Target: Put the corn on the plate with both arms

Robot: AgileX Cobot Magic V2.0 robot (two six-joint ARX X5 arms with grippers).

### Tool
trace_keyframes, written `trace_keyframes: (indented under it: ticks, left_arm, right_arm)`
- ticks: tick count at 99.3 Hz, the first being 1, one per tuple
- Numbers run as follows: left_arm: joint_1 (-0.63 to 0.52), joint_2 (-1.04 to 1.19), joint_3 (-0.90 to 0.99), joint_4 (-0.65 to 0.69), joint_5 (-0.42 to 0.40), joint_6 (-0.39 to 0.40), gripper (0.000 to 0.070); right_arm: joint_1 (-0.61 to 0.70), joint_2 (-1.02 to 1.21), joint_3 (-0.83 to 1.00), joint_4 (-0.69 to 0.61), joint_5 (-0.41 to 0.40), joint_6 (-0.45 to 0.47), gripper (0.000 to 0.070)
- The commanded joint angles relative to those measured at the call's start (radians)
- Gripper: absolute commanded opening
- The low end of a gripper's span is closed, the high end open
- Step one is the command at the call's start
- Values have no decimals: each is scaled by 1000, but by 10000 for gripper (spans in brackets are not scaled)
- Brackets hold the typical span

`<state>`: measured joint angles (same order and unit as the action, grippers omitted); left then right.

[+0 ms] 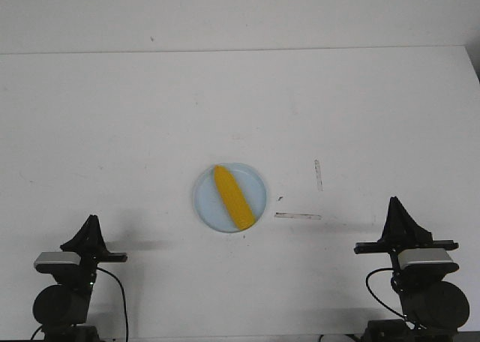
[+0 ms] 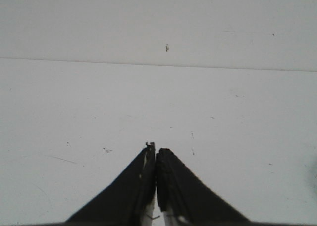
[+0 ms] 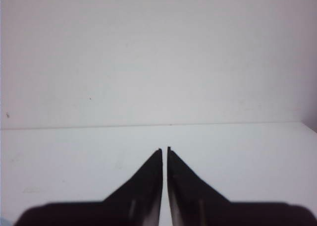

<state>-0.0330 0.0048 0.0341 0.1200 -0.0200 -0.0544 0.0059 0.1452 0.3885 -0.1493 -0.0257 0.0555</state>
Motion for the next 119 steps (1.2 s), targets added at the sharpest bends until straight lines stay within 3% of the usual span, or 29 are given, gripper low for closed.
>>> trace_keyframes:
  ticks: [1, 38, 70, 100, 119]
  left_arm:
    - [1, -2, -21, 15, 0, -6, 1]
    - [1, -2, -21, 15, 0, -6, 1]
    - [1, -2, -21, 14, 0, -6, 1]
    - [1, -2, -21, 14, 0, -6, 1]
    - [1, -2, -21, 12, 0, -6, 1]
  right_arm:
    - [1, -2, 2, 8, 0, -5, 15]
    - [-9, -35, -13, -10, 16, -6, 13]
    - [-8, -144, -169, 10, -4, -42, 13]
    - [45, -144, -377, 296, 21, -57, 13]
    - [44, -144, -376, 259, -1, -57, 13]
